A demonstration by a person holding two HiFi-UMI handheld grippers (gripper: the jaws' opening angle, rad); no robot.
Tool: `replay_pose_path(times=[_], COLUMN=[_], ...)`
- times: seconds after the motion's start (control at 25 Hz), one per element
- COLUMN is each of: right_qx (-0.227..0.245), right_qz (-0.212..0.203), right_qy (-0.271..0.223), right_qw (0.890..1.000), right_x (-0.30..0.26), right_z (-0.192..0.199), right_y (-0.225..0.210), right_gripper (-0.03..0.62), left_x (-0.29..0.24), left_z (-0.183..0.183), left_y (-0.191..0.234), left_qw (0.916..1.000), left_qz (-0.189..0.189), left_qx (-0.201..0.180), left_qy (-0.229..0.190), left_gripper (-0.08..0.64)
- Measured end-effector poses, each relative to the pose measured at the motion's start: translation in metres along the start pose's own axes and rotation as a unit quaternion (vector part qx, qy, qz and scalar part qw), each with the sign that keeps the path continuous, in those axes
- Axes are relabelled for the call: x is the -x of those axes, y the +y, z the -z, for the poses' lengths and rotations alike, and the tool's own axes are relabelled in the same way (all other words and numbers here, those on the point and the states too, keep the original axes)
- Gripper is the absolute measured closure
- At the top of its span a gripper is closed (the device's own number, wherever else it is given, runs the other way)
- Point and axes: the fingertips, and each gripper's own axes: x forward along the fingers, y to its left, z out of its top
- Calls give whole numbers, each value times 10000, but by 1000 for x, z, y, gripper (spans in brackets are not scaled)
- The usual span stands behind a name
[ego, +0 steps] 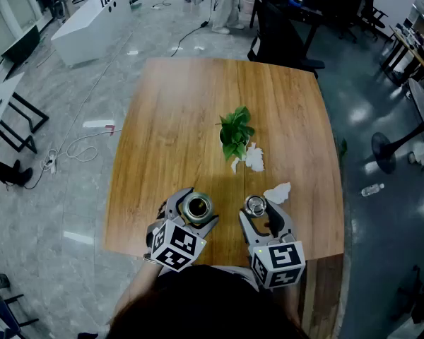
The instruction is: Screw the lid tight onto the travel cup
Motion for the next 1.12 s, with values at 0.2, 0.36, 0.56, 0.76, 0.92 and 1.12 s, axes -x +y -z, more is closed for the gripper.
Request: replay_pose_path(times=[0.2, 0.36, 0.56, 0.76, 0.92, 1.12], right_qx=[-6, -97, -300, -249, -64, 581], right_qz=[17, -14, -529, -1239, -1794, -2006], right_qy=[-12, -168, -719, -1181, -1558, -1170], right_qw=[10000, 9998, 9956, 9849, 9713, 9709], right_x=[2, 3, 12, 26, 35, 27], right_z=[-2, -5, -24, -57, -84, -73], right_y=[2, 3, 14, 42, 70, 93], right_gripper=[334, 334, 334, 334, 334, 334], left_x=[2, 3, 0, -5, -7, -3], left_z=[-2, -1, -1, -3, -7, -11], left_y=[-2, -3, -11, -26, -38, -46], left_qw=[9999, 9999, 9993, 9973, 9948, 9913], left_qz=[92, 155, 350, 652, 904, 1138], left_qx=[42, -13, -132, -311, -434, -627], left_qy=[-1, 9, 62, 138, 173, 218], left_gripper=[175, 175, 175, 175, 175, 175])
